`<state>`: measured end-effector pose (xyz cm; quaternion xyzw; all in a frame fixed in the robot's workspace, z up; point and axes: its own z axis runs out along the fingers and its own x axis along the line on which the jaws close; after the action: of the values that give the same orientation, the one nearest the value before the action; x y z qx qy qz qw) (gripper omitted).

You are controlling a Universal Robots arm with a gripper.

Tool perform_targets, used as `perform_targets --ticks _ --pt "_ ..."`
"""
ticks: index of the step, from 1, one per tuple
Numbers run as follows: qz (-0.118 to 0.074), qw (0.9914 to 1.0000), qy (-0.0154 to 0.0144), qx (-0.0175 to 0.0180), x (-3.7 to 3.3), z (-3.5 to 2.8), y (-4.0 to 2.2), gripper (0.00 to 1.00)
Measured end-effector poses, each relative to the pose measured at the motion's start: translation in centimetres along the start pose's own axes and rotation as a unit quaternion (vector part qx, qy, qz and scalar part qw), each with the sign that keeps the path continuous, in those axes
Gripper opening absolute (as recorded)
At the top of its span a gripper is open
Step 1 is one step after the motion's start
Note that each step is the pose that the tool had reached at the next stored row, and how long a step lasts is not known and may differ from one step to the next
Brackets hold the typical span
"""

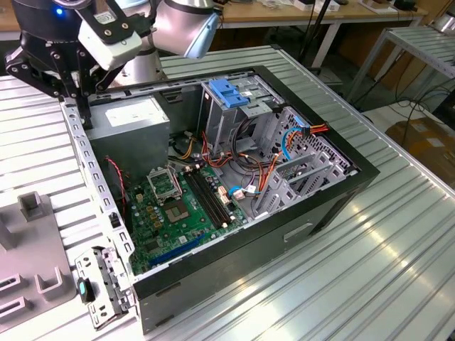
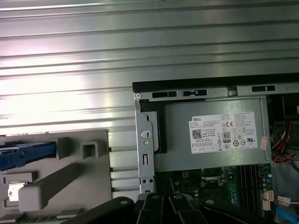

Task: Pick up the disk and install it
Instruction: 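Reach for the disk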

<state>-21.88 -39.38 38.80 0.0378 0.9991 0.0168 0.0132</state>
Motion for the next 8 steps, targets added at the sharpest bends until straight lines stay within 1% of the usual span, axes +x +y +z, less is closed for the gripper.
perform_targets --ticks 1,2,3,4,5,6,8 --pt "0.0 1.0 -0.0001 0.0017 0.54 -0.01 0.22 0.11" --pt "0.0 0.99999 -0.0004 0.0052 0.95 -0.01 0.44 0.11" --pt "0.0 0.99996 -0.0007 0.0084 1.14 0.0 0.59 0.11" --pt "0.0 0.99994 -0.0008 0.0108 1.33 -0.01 0.74 0.11" --pt "0.0 0.99993 -0.0009 0.0119 1.65 0.01 0.95 0.11" --pt "0.0 0.99993 -0.0009 0.012 2.49 0.03 1.12 0.11" --pt "0.0 0.99993 -0.0009 0.012 3.2 0.04 1.17 0.11"
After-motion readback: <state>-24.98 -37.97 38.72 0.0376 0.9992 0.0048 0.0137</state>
